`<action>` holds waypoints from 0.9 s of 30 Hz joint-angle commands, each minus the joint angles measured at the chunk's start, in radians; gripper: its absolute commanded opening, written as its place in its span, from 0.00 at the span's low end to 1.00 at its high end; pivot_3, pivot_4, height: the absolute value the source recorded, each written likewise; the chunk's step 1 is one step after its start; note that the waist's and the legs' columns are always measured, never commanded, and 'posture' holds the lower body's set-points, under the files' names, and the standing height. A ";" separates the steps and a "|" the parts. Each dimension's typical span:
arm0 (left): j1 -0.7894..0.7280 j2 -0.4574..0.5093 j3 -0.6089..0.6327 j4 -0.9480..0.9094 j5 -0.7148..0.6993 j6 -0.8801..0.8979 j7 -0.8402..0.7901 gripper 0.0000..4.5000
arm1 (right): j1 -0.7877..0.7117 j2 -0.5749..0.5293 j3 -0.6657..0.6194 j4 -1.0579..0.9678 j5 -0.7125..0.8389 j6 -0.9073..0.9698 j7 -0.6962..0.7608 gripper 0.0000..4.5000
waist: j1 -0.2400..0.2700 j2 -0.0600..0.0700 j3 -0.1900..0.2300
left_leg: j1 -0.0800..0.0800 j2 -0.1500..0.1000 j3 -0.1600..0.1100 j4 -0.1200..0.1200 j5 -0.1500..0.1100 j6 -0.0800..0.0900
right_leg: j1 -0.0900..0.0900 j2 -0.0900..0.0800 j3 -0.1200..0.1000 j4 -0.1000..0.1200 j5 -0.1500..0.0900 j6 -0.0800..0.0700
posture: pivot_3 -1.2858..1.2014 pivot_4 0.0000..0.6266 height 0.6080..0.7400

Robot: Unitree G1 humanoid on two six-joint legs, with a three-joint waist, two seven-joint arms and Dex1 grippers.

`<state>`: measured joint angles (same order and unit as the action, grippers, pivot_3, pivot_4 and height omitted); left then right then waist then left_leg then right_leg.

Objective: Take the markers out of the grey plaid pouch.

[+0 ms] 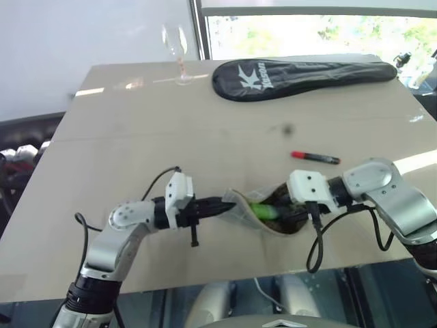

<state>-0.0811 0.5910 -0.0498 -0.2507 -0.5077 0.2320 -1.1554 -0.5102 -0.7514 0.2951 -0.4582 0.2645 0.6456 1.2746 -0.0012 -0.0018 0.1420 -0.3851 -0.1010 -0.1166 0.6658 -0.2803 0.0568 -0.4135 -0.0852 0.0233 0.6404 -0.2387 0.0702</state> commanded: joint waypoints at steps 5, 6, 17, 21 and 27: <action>0.030 0.012 -0.008 -0.008 0.034 -0.046 -0.005 0.00 | -0.035 0.003 -0.113 -0.058 0.179 0.058 -0.007 0.19 | 0.009 0.000 0.000 | 0.000 0.000 0.000 0.000 0.000 0.000 | 0.000 0.000 -0.001 0.000 0.000 0.000 | 0.52 0.24 1.00; 0.026 0.008 -0.005 -0.001 0.040 -0.057 0.003 0.00 | -0.036 0.008 -0.124 -0.068 0.206 0.063 -0.009 0.19 | 0.010 0.000 0.000 | 0.000 0.000 -0.001 0.000 0.000 0.000 | 0.000 0.000 -0.001 0.000 0.000 0.000 | 0.52 0.24 1.00; 0.001 0.031 0.093 0.063 0.091 -0.154 0.084 0.00 | -0.054 -0.016 -0.250 -0.072 0.314 0.126 -0.144 0.19 | 0.015 0.000 0.000 | 0.000 0.000 -0.001 0.000 0.000 0.000 | 0.000 0.000 -0.001 0.000 0.000 0.000 | 0.52 0.24 1.00; 0.020 0.075 0.177 0.067 0.097 -0.167 0.116 0.00 | 0.027 -0.180 -0.243 -0.044 0.203 0.105 -0.153 0.19 | 0.017 0.000 0.000 | -0.001 0.000 -0.001 0.000 0.000 0.000 | 0.000 0.000 -0.002 -0.001 0.000 0.000 | 0.52 0.24 1.00; 0.050 0.137 0.276 0.127 0.173 -0.251 0.167 0.00 | 0.092 -0.285 -0.171 0.134 -0.034 0.084 -0.311 0.19 | 0.013 0.001 0.001 | 0.000 0.000 0.001 -0.001 0.000 0.000 | -0.001 0.000 -0.001 -0.001 0.000 0.000 | 0.52 0.24 1.00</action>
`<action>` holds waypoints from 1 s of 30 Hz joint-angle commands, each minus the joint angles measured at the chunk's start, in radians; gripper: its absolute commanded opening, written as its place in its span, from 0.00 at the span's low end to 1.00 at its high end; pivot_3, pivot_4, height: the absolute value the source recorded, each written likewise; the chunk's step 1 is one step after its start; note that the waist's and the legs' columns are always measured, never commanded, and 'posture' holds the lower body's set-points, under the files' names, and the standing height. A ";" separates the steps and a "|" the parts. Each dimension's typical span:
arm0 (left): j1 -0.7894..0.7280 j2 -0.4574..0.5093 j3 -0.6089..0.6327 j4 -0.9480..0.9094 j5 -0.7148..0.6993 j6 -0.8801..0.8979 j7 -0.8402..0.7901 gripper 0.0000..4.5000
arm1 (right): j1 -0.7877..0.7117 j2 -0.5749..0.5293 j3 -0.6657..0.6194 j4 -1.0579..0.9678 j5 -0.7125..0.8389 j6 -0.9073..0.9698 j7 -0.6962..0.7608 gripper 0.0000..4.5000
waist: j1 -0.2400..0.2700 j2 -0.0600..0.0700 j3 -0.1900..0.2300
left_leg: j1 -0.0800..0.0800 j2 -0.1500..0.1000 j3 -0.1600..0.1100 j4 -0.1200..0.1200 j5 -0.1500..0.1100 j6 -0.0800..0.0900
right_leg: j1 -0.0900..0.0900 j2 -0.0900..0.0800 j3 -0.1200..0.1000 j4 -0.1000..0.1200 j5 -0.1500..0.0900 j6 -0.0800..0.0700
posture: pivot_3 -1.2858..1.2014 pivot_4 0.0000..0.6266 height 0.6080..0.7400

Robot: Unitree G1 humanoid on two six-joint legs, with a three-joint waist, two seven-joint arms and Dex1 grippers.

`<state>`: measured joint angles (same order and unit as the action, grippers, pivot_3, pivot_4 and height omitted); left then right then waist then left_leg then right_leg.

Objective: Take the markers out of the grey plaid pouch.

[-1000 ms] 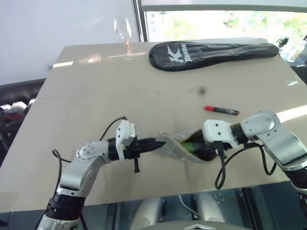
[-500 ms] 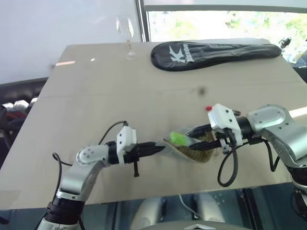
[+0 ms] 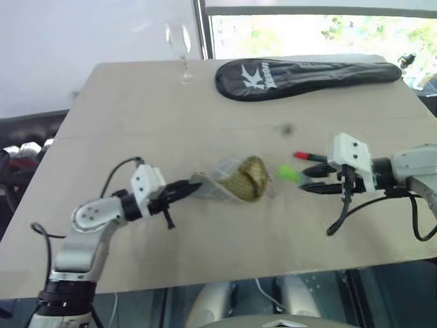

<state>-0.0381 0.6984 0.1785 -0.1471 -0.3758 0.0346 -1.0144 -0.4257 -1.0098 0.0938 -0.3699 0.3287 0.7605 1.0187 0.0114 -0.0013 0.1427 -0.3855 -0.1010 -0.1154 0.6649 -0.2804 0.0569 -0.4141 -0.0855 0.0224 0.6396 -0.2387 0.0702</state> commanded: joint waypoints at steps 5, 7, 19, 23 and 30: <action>0.011 0.049 0.056 0.086 0.120 -0.140 0.067 0.00 | 0.015 -0.035 0.108 0.143 -0.240 -0.073 -0.110 0.19 | 0.002 0.001 0.001 | -0.001 0.000 0.000 0.000 0.000 0.000 | -0.001 0.000 0.000 0.000 0.000 0.000 | 0.52 0.24 1.00; 0.017 0.048 0.058 0.090 0.127 -0.149 0.079 0.00 | 0.022 -0.038 0.118 0.157 -0.263 -0.090 -0.105 0.19 | 0.002 0.001 0.001 | -0.001 0.000 0.000 0.000 0.000 0.000 | -0.001 0.000 0.000 -0.001 0.000 0.000 | 0.52 0.24 1.00; 0.041 0.050 0.107 0.151 0.220 -0.247 0.220 0.00 | 0.081 0.026 -0.079 -0.051 -0.024 0.060 -0.034 0.93 | 0.002 0.002 0.002 | -0.001 0.000 -0.001 -0.001 0.000 0.000 | -0.001 0.000 0.000 0.000 0.000 0.000 | 0.52 0.24 1.00; 0.018 0.048 0.128 0.196 0.259 -0.293 0.291 0.00 | 0.198 0.036 -0.140 -0.144 0.093 0.088 0.012 0.93 | 0.005 0.002 0.002 | -0.001 0.000 -0.001 -0.001 0.000 0.000 | 0.000 0.000 0.000 -0.001 0.000 0.000 | 0.52 0.24 1.00; 0.052 0.056 0.147 0.222 0.274 -0.345 0.323 0.55 | 0.352 0.112 -0.277 -0.115 0.206 0.061 -0.014 0.95 | 0.003 0.001 0.001 | -0.001 0.000 -0.002 0.000 0.000 0.000 | 0.000 0.000 0.000 -0.001 0.000 0.000 | 0.52 0.24 1.00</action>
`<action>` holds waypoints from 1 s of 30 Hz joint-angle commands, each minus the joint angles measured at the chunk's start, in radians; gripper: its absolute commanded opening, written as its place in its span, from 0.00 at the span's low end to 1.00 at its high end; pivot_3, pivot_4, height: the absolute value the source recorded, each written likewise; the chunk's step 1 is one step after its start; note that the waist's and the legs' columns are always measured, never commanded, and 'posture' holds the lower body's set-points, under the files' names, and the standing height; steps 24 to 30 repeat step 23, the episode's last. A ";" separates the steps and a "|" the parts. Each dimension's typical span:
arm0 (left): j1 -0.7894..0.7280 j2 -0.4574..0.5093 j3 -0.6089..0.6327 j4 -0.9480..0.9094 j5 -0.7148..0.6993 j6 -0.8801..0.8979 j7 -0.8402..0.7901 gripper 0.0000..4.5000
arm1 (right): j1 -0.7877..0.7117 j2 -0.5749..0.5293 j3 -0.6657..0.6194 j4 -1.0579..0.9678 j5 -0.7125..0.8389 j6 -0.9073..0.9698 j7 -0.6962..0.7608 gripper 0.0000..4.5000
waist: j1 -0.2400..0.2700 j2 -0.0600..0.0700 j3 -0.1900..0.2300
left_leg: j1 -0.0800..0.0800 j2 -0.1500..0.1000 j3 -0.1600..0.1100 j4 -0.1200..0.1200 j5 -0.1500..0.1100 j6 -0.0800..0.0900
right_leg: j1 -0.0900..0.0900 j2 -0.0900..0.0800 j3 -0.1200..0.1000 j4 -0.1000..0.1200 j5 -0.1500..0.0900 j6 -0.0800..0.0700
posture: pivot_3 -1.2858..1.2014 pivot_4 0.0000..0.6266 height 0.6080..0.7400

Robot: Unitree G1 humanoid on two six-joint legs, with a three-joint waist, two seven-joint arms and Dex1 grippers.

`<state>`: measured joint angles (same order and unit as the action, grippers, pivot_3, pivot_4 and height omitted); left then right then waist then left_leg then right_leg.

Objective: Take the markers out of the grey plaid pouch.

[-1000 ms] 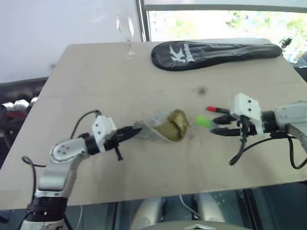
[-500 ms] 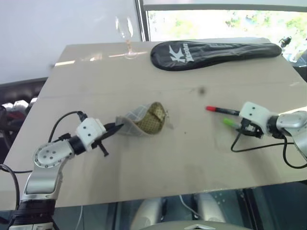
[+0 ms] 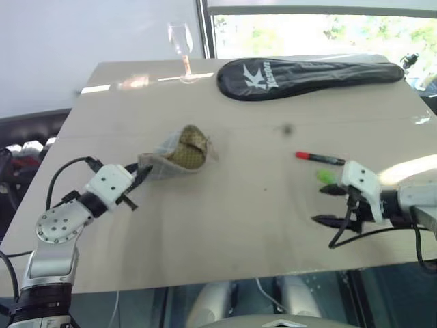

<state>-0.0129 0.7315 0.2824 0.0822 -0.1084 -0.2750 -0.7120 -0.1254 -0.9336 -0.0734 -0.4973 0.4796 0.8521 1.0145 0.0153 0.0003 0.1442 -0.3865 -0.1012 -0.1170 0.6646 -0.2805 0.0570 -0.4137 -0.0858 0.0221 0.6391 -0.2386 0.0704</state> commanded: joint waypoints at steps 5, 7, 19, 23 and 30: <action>0.141 -0.004 0.090 -0.100 -0.151 0.132 -0.016 1.00 | 0.204 0.067 -0.187 0.107 0.053 -0.170 0.049 0.95 | -0.001 0.000 0.000 | 0.000 0.000 0.001 -0.001 0.000 0.000 | 0.000 0.000 0.001 0.000 0.000 0.000 | 0.52 0.24 1.00; 0.200 -0.022 0.124 -0.183 -0.275 0.274 -0.023 1.00 | 0.265 0.058 -0.210 0.147 0.061 -0.212 0.099 0.95 | -0.001 -0.001 0.000 | 0.000 0.000 0.001 -0.001 0.000 0.000 | 0.000 0.000 0.001 0.000 0.000 0.000 | 0.52 0.24 1.00; 0.694 -0.058 0.184 -0.565 -0.493 0.602 -0.135 1.00 | 0.407 0.085 -0.314 0.466 0.015 -0.551 0.239 0.95 | 0.003 -0.001 0.000 | 0.007 0.001 0.002 -0.001 -0.005 0.001 | 0.006 0.000 0.001 0.002 -0.001 0.000 | 0.52 0.24 1.00; 0.731 -0.082 0.178 -0.551 -0.460 0.543 -0.179 1.00 | 0.400 0.069 -0.324 0.512 0.020 -0.581 0.271 0.95 | 0.002 -0.001 0.000 | 0.007 0.001 0.002 0.000 -0.005 0.001 | 0.007 0.000 0.002 0.000 -0.001 -0.001 | 0.52 0.24 1.00; 0.731 -0.082 0.178 -0.551 -0.460 0.543 -0.179 1.00 | 0.400 0.069 -0.324 0.512 0.020 -0.581 0.271 0.95 | 0.002 -0.001 0.000 | 0.007 0.001 0.002 0.000 -0.005 0.001 | 0.007 0.000 0.002 0.000 -0.001 -0.001 | 0.52 0.24 1.00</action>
